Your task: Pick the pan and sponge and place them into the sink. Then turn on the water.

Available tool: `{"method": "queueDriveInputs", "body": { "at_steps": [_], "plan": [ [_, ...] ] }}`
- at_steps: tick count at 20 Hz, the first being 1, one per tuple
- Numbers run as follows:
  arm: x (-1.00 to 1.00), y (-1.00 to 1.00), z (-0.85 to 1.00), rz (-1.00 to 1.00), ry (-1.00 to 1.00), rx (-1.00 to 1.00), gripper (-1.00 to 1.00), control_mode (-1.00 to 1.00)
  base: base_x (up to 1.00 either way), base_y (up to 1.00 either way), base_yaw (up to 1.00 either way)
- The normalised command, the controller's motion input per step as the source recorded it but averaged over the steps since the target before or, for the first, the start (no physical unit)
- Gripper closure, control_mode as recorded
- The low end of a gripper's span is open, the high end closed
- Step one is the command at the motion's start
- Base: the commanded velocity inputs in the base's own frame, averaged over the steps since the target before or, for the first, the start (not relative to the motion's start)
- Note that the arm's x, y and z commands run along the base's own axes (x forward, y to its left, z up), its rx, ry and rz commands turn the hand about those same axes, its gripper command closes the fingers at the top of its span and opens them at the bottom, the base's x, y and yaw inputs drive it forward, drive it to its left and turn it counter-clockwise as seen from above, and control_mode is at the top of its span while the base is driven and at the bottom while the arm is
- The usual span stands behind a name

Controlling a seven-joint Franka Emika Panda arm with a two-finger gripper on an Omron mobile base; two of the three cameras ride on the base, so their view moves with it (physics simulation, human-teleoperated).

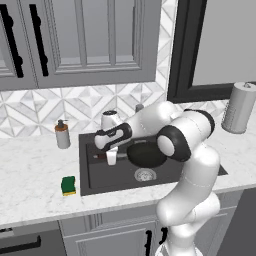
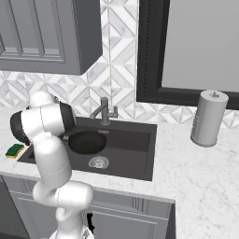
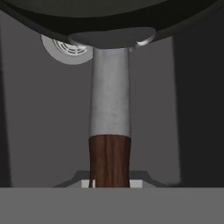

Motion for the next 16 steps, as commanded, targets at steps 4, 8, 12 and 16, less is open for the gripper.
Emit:
{"method": "queueDriveInputs", "body": {
  "at_steps": [4, 8, 12, 16],
  "plan": [
    [0.2, -0.26, -0.51, -0.04, 0.03, 0.0, 1.0, -1.0, 0.0, 0.0, 0.0],
    [0.23, -0.27, -0.46, -0.03, 0.05, 0.0, 1.0, -1.0, 0.0, 0.0, 0.0],
    [0.22, -0.27, -0.49, -0.03, 0.04, 0.0, 1.0, -1.0, 0.0, 0.0, 0.0],
    [0.14, -0.14, -0.51, -0.03, 0.01, 0.0, 1.0, -1.0, 0.0, 0.0, 0.0]
  ]
}}
